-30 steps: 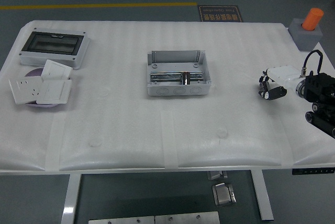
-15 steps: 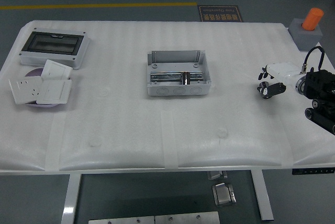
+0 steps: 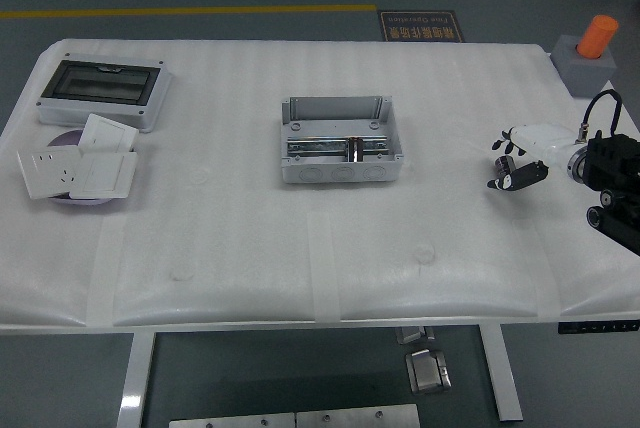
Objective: Pick up the battery,place it into the box
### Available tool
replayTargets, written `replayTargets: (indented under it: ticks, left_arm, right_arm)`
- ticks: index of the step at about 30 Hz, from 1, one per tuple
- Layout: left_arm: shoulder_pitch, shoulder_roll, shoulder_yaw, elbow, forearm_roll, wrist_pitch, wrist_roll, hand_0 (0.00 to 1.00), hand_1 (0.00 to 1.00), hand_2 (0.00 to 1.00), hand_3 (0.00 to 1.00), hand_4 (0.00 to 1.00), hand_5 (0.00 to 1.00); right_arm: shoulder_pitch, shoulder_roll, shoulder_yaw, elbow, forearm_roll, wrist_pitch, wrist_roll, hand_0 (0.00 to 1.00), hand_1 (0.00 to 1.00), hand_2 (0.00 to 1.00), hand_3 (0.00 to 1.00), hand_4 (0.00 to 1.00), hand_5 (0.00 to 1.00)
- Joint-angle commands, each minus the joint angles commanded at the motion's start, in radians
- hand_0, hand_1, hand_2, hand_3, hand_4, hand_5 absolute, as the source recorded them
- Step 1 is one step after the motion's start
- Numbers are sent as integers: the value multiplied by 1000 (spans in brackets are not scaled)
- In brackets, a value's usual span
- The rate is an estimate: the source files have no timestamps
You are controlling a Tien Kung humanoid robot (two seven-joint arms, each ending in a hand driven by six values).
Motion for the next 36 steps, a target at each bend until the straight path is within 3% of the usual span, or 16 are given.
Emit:
replayTargets:
  ticks: [5, 6, 12, 22, 29, 30, 35, 36]
  left_arm:
    - [-2, 0, 0, 0, 2, 0, 0, 588, 616, 495, 657, 595, 371]
    - [-2, 1, 0, 0, 3, 0, 0, 589, 616, 495, 656, 593, 369]
    - [-2, 0, 0, 0, 4, 0, -1, 588, 616, 495, 655, 592, 368]
    - [-6, 2, 0, 0, 6, 0, -2, 589, 616, 494, 653, 589, 368]
    - [-10, 3, -16, -2, 20, 0, -2, 589, 616, 494, 654, 589, 369]
    - [-10, 4, -16, -1, 20, 0, -2, 589, 616, 494, 653, 588, 370]
    - [-8, 5, -13, 0, 17, 0, -2, 589, 616, 494, 653, 588, 370]
    - [-8, 5, -13, 0, 17, 0, -2, 589, 616, 493, 654, 588, 372]
  right_arm:
    - [-4, -1, -5, 0, -5, 2, 0, 660, 675, 777, 834, 998, 533]
    - [-5, -2, -6, 0, -6, 2, 0, 673, 693, 832, 908, 998, 562]
    - [-12, -8, -10, -4, -25, -5, 1, 676, 697, 838, 918, 998, 576]
    - [-14, -22, -11, 11, -60, -45, 13, 677, 693, 830, 905, 998, 590]
    - [-15, -47, 6, 59, -175, -66, 28, 667, 685, 809, 873, 998, 584]
    - [-17, -50, 10, 64, -192, -68, 30, 657, 677, 799, 842, 997, 527]
    - [-27, -63, 17, 79, -239, -84, 38, 657, 677, 799, 842, 997, 527]
    - [-30, -65, 16, 80, -242, -89, 39, 651, 667, 781, 809, 874, 423]
